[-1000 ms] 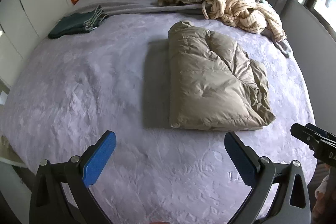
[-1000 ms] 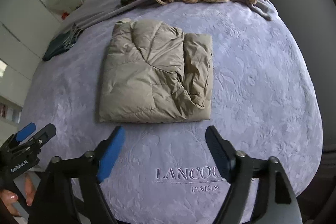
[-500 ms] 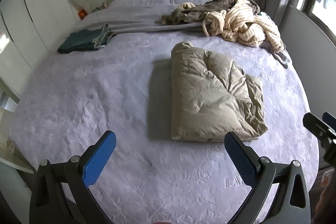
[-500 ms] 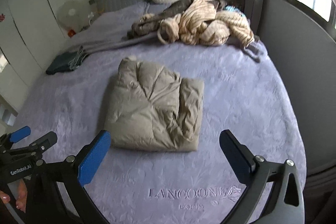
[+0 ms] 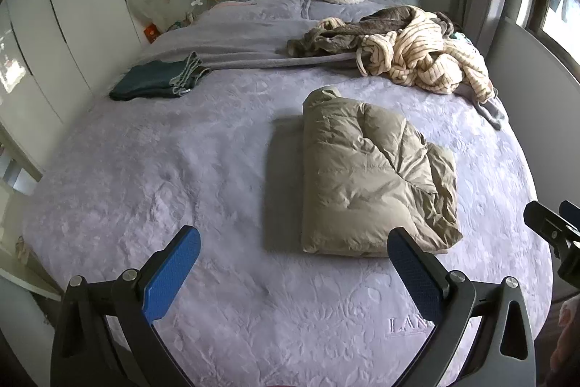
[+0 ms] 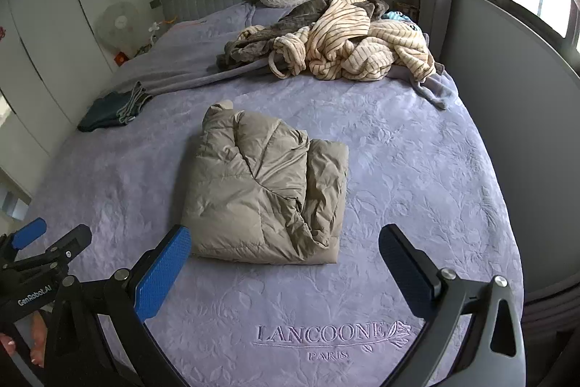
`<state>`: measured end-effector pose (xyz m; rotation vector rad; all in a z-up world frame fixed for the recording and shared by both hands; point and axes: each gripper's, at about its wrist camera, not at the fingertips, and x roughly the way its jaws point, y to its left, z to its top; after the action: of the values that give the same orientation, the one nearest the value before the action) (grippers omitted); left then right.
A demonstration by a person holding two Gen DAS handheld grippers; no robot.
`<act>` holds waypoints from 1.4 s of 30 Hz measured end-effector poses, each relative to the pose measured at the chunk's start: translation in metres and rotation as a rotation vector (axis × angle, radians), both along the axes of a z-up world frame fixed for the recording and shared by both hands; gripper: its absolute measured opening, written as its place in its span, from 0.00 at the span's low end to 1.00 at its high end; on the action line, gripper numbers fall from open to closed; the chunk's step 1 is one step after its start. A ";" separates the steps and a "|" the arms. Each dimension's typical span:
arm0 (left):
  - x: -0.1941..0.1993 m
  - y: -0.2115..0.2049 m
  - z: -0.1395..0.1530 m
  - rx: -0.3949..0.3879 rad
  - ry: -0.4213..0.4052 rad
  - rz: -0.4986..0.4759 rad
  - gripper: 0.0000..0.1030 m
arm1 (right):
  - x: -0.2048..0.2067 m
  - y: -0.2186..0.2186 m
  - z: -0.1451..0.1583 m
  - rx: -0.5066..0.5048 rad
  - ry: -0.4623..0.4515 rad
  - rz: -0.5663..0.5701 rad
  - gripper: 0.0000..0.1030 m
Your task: Fold large clothes
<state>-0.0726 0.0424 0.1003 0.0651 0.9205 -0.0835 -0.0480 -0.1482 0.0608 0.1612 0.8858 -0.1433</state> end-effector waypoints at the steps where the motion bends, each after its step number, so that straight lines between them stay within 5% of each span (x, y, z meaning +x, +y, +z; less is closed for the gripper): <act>1: 0.000 0.000 0.000 0.000 0.000 -0.001 1.00 | 0.000 0.000 0.001 0.000 0.000 0.000 1.00; 42: 0.005 0.001 0.000 0.002 0.003 -0.004 1.00 | 0.005 -0.002 0.002 -0.002 0.003 0.007 1.00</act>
<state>-0.0676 0.0437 0.1001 0.0682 0.9234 -0.0861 -0.0435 -0.1504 0.0626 0.1564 0.8889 -0.1380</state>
